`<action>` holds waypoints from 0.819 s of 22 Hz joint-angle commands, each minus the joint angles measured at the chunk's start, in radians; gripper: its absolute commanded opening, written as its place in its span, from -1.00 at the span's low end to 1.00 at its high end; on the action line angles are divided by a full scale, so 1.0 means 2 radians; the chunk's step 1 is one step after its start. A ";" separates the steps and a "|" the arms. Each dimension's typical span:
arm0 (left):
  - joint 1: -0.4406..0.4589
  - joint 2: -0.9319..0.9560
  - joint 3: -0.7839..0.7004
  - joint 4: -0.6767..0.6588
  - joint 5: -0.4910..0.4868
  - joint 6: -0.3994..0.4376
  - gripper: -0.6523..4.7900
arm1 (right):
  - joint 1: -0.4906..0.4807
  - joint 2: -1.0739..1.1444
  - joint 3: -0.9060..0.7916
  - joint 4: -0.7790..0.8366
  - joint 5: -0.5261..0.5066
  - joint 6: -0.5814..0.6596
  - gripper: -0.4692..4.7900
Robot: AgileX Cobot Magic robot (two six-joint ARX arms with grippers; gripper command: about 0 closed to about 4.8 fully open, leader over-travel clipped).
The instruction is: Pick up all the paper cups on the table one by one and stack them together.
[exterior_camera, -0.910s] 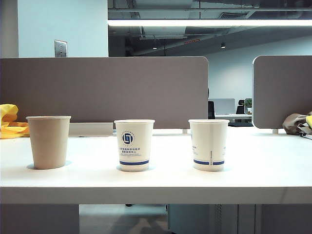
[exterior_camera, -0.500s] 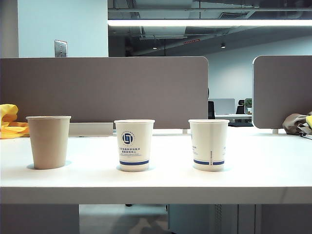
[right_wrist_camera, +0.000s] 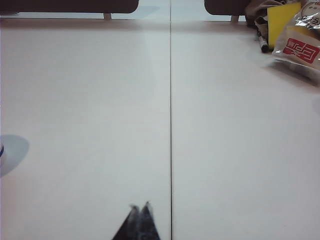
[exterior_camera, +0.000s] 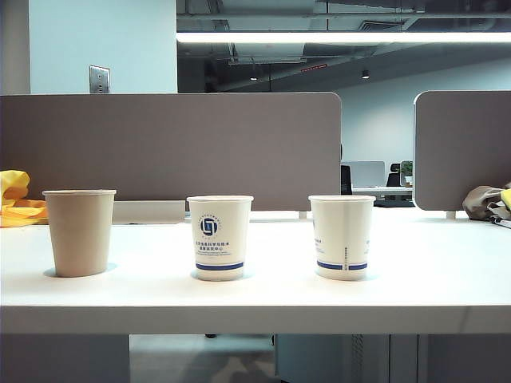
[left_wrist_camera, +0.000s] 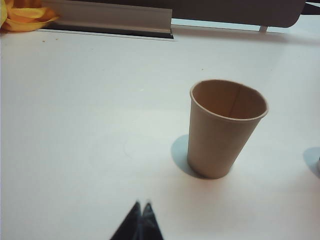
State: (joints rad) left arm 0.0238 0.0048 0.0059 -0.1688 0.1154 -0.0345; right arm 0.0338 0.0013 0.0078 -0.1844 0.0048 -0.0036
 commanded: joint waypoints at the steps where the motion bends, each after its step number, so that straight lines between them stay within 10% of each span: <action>1: 0.000 0.000 0.001 0.001 0.000 -0.001 -0.78 | 0.000 0.000 -0.003 0.006 -0.004 0.003 -0.82; 9: 0.000 0.000 0.014 0.065 0.058 -0.184 -0.78 | 0.000 0.000 -0.003 0.042 -0.023 0.146 -0.82; 13: 0.000 0.000 0.080 0.113 0.059 -0.183 -0.78 | 0.000 0.000 0.012 0.165 -0.101 0.242 -0.83; 18: 0.000 0.000 0.179 0.067 0.091 -0.183 -0.78 | 0.000 0.000 0.120 0.137 -0.132 0.261 -0.83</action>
State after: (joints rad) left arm 0.0238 0.0036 0.3374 -0.0246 0.2619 -0.3981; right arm 0.0341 0.0010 0.1986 0.1318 -0.2356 0.5102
